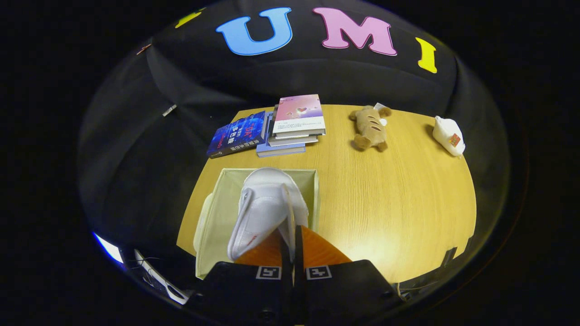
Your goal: Open the storage box then place both shoes into the box .Put the left shoe in first, then the right shoe, with the right side of both shoes facing outward in a uniform manner.
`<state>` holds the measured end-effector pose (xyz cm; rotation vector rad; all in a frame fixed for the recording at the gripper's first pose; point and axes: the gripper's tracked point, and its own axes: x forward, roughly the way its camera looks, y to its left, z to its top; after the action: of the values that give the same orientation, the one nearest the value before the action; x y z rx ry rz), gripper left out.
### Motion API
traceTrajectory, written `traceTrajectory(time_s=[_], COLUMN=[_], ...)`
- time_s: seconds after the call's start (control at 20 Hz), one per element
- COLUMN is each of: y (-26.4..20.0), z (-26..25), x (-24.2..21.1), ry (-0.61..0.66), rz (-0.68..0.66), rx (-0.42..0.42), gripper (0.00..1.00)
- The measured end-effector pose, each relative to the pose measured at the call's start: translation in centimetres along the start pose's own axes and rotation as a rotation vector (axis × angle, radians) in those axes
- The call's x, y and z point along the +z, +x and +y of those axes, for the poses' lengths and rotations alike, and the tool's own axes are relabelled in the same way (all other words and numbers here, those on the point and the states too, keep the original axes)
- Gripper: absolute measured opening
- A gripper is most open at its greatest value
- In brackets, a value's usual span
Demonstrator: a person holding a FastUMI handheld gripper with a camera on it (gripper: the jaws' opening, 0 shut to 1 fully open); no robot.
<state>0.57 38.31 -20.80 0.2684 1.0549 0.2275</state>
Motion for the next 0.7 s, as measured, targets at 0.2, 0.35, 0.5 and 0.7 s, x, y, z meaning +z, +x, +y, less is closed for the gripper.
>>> traceTrajectory(time_s=[0.2,0.35,0.5,0.7], y=[0.3,-0.6,-1.2,-1.3], z=[1.6,1.5,1.4,1.1], x=[0.1,2.3,2.7,1.8], ry=[0.023,-0.037,-0.082,-0.095], rz=[-0.005,-0.080,-0.114,-0.109], rx=[0.039,0.034,0.024,0.030], gripper=[0.11,0.47,0.84,0.99])
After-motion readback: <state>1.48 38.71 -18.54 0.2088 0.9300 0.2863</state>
